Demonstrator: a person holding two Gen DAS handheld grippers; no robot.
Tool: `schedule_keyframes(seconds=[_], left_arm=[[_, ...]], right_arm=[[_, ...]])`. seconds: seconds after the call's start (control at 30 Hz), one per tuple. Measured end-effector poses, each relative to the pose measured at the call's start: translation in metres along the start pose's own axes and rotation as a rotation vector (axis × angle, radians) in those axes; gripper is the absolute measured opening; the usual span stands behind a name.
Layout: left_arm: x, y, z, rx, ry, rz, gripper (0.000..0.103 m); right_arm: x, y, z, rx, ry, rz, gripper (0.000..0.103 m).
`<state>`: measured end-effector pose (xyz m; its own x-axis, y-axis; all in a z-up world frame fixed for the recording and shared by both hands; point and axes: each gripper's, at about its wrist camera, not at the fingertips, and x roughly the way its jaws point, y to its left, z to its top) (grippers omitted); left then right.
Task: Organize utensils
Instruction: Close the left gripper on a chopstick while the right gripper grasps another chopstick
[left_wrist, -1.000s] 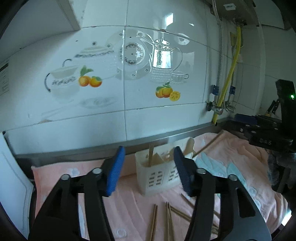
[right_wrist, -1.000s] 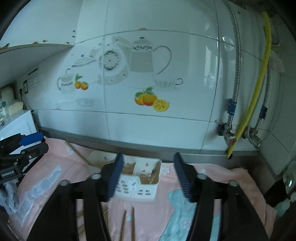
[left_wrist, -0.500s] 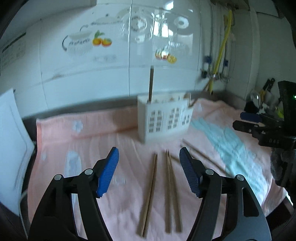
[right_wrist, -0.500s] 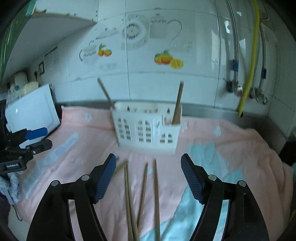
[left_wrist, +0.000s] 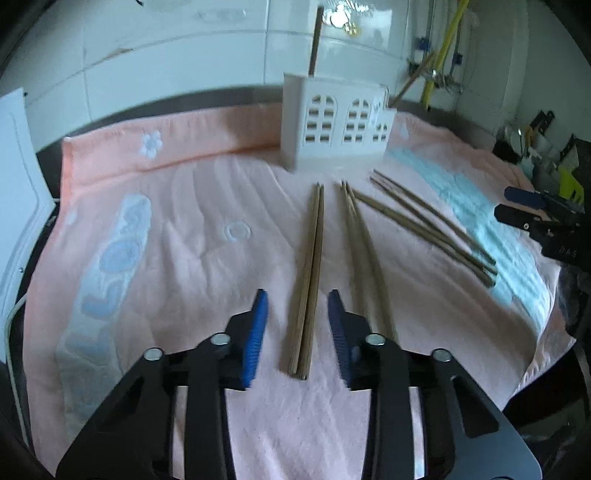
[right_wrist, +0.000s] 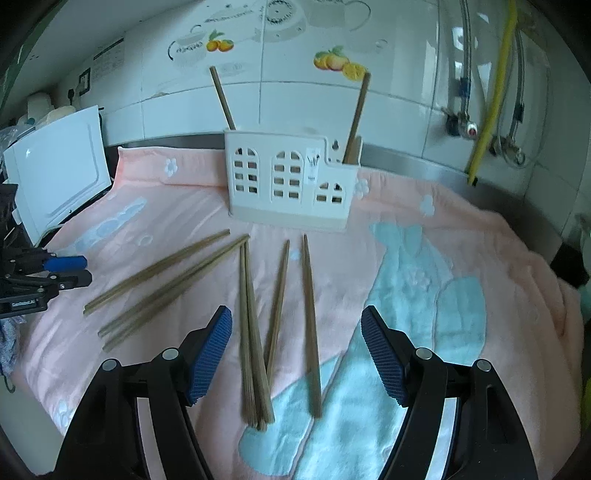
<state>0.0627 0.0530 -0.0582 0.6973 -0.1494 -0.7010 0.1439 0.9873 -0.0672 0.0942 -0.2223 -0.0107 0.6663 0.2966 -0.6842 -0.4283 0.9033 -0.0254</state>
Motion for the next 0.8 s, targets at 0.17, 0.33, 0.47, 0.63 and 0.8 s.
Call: schedule_keyframes(seconds=[0.17,0.33,0.47,0.63,0.8], left_arm=[[0.019,0.003,0.001,0.029,0.052,-0.034,0.015],[0.033,0.000,0.002,0.060,0.089,-0.037,0.014],[0.041,0.001,0.003,0.072,0.105,-0.029,0.013],[0.044,0.005,0.005,0.075,0.113,-0.040,0.013],[0.050,-0.005,0.001,0.088,0.131,-0.038,0.013]], right_arm=[[0.003,-0.004,-0.006,0.040,0.013,0.006,0.070],[0.007,-0.007,-0.007,0.053,0.024,0.005,0.070],[0.010,-0.009,-0.008,0.058,0.032,0.003,0.070],[0.013,-0.013,-0.009,0.064,0.042,0.005,0.070],[0.021,-0.014,-0.012,0.074,0.069,0.012,0.070]])
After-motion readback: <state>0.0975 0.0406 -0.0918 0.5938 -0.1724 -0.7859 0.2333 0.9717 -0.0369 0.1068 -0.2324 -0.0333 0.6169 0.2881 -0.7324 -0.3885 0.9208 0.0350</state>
